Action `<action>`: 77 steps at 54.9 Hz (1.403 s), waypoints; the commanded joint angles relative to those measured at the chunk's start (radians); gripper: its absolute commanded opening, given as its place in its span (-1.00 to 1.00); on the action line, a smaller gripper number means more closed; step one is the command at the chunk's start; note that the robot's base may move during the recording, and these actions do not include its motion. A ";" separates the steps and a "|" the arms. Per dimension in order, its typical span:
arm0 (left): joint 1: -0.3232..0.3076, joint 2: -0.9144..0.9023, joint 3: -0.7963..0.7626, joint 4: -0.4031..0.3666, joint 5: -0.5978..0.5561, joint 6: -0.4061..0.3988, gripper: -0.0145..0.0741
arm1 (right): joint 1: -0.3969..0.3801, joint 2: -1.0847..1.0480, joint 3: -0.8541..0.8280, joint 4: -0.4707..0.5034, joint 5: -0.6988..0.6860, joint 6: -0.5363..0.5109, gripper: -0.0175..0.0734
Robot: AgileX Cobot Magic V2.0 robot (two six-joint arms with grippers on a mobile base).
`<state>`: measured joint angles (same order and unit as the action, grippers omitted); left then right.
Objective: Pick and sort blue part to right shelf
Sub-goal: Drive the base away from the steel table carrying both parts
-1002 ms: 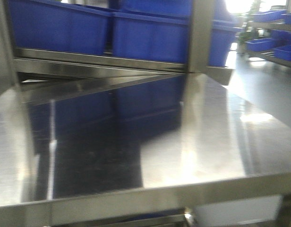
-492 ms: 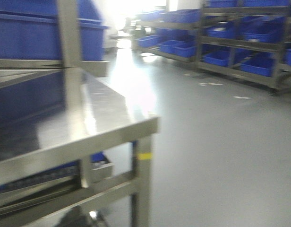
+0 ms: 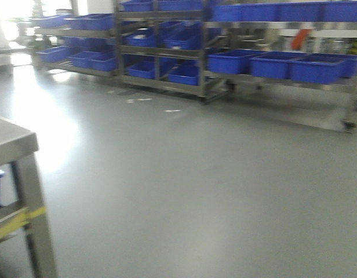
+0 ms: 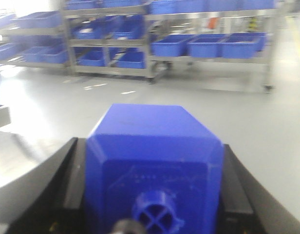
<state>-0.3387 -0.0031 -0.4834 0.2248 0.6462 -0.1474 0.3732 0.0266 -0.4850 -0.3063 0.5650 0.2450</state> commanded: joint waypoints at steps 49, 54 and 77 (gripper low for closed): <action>-0.007 -0.024 -0.029 0.010 -0.089 -0.005 -0.13 | -0.002 0.012 -0.029 -0.023 -0.089 -0.009 -0.07; -0.007 -0.024 -0.029 0.010 -0.089 -0.005 -0.13 | -0.002 0.012 -0.029 -0.023 -0.089 -0.009 -0.07; -0.007 -0.024 -0.029 0.010 -0.089 -0.005 -0.13 | -0.002 0.012 -0.029 -0.023 -0.089 -0.009 -0.07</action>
<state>-0.3387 -0.0031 -0.4834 0.2248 0.6462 -0.1474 0.3732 0.0245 -0.4850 -0.3063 0.5650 0.2450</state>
